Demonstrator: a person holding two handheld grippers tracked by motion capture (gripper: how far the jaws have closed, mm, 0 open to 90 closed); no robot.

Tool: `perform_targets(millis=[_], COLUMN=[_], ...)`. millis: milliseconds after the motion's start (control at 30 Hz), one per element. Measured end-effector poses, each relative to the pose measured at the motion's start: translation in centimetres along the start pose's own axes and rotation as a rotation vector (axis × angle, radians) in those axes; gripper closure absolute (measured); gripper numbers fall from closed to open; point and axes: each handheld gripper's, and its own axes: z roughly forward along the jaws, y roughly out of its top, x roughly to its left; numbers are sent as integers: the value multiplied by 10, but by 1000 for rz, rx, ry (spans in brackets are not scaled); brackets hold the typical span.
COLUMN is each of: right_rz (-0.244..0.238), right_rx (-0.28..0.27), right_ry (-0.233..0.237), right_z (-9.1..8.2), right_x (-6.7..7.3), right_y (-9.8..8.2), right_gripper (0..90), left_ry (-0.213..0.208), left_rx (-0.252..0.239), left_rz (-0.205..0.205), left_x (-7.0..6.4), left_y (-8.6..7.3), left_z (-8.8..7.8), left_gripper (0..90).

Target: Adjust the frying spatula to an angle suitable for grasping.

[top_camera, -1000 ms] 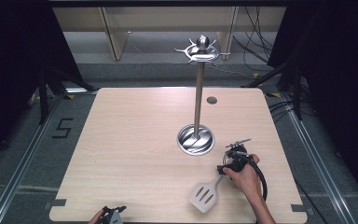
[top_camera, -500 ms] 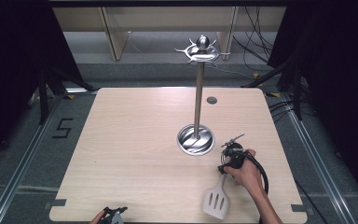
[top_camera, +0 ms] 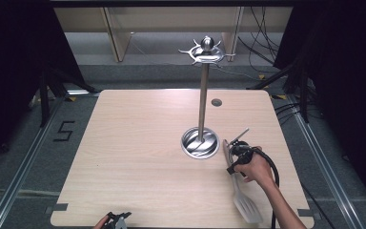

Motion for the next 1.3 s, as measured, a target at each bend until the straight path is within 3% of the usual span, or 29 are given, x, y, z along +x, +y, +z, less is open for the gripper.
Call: perform_targets(millis=[67, 200, 233, 267, 300, 367, 400, 600, 700, 1033, 1100, 1167, 1267, 1300], right_rz=[31, 11, 56, 56, 10, -10, 14, -1, -3, -72, -59, -66, -65, -97], right_rx=[-1, 23, 61, 61, 62, 59, 82, 68, 77, 24, 9, -27, -74, -106], right_ry=[29, 39, 28, 28, 28, 24, 25, 19, 24, -8, 0, -6, 6, -1], right_z=[0, -1, -2, -2, -1, 1, -1, 0, -1, -18, -24, -30, -41, -42], right_x=[-4, -12, -9, -9, -11, -12, -10, -13, -12, -22, -20, -21, -21, -23], right_y=[0, 4, 6, 6, 9, 11, 12, 12, 11, 0, -1, -2, -6, -7], right_gripper=[661, 689, 691, 691, 696, 702, 703, 713, 732, 767, 767, 767, 768, 768], left_ry=[-8, -13, -15, -15, -3, -2, -5, -11, -3, -14, -4, -19, -7, -2], left_rx=[3, 2, 2, 2, 5, 4, 4, 7, -15, -13, -13, -20, -20, -23], left_rz=[0, 1, 0, 0, 6, 6, 7, 10, 12, 28, 27, 23, 26, 30], left_x=[0, -1, -1, -1, -1, -1, -1, -1, -1, -1, -1, -1, -1, -1], left_y=[0, 0, 0, 0, 0, 0, 0, 0, 1, 2, 2, 2, 2, 2], left_z=[1, 2, 2, 2, 1, 1, 1, 2, 1, 1, 0, 1, 0, -1], left_gripper=[172, 172, 172, 172, 172, 172, 172, 173, 175, 176, 176, 176, 176, 176])
